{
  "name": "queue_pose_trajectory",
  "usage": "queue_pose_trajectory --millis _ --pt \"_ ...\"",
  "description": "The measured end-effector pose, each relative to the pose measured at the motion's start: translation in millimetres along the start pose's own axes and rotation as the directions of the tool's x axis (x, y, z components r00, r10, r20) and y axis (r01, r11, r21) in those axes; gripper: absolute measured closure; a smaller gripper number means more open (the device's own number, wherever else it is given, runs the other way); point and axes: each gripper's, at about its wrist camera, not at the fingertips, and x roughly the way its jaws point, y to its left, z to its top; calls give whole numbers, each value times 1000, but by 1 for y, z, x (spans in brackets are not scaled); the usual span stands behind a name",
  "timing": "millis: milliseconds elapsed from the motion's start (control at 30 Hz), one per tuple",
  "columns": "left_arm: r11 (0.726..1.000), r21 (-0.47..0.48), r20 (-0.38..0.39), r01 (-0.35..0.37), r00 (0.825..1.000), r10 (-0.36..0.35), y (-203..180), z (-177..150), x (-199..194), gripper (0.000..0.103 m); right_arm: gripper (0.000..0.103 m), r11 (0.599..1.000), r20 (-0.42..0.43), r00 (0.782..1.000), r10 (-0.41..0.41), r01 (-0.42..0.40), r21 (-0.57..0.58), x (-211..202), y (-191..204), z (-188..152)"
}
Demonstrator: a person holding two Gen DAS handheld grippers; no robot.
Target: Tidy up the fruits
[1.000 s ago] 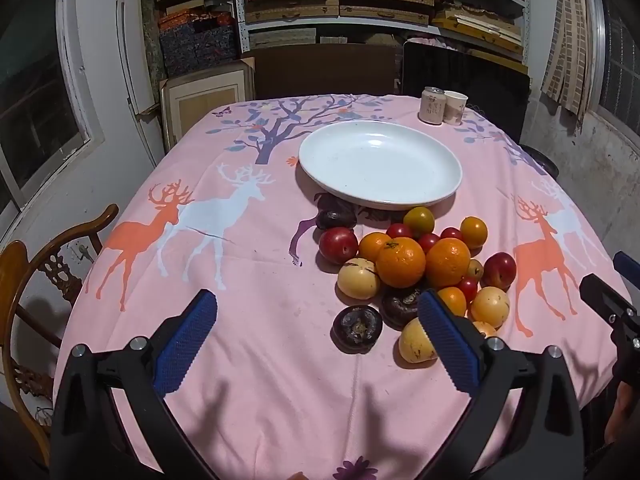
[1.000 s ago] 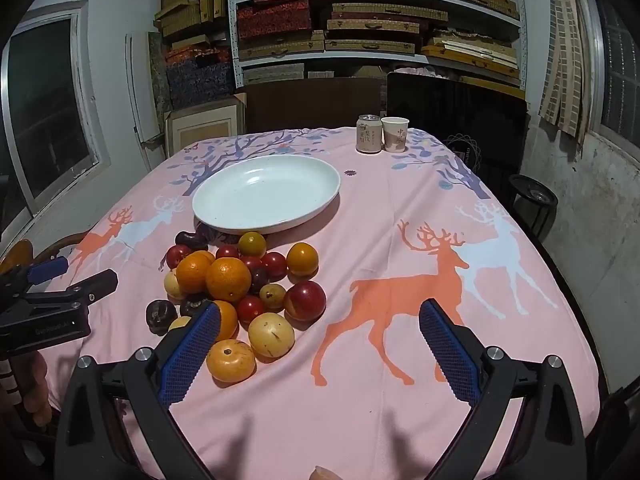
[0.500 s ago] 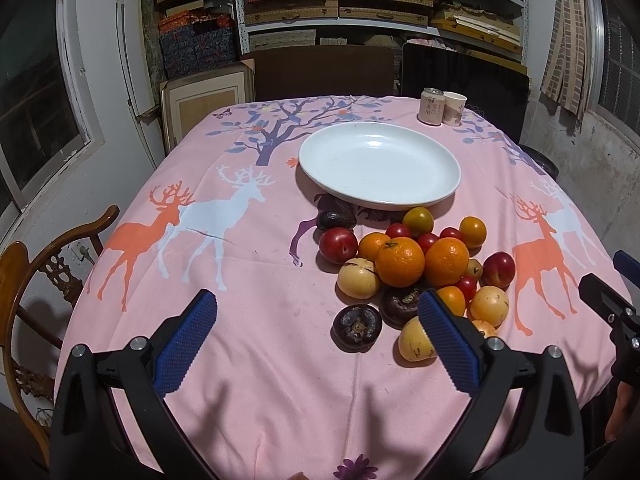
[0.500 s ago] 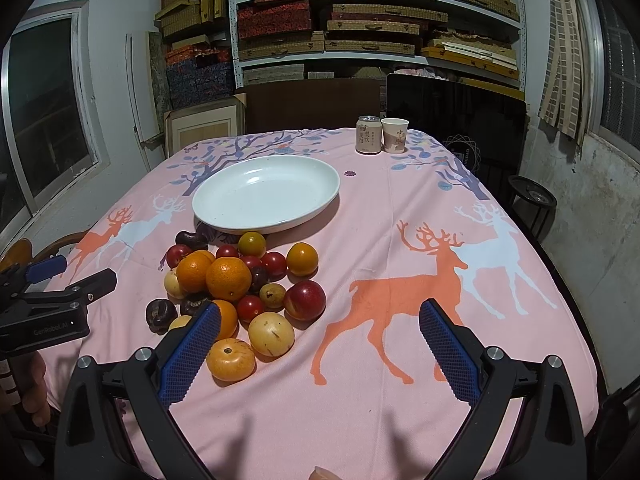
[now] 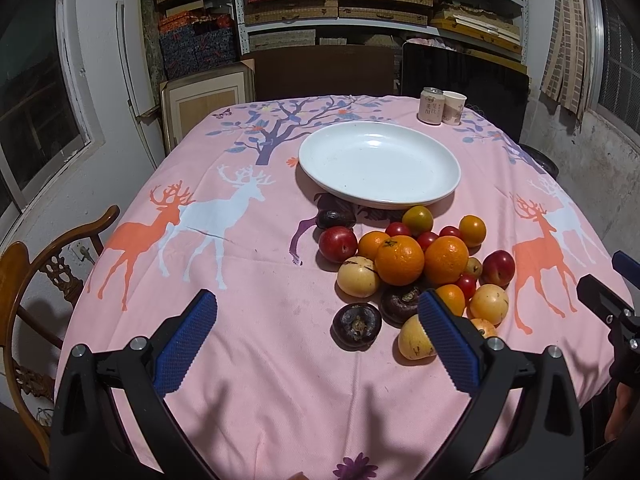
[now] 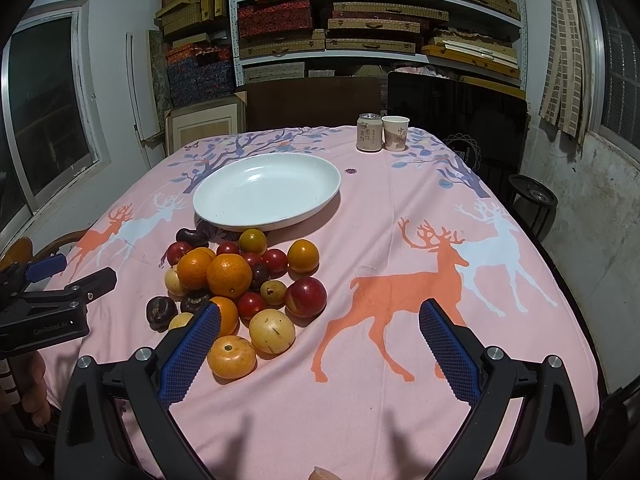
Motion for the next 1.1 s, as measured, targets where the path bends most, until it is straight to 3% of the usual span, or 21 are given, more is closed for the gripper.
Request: queue_pose_trajectory --millis 1100 --pt "1000 1 -2 0 1000 0 -1 0 -1 4 4 1000 -5 1000 1 -1 0 2 0 0"
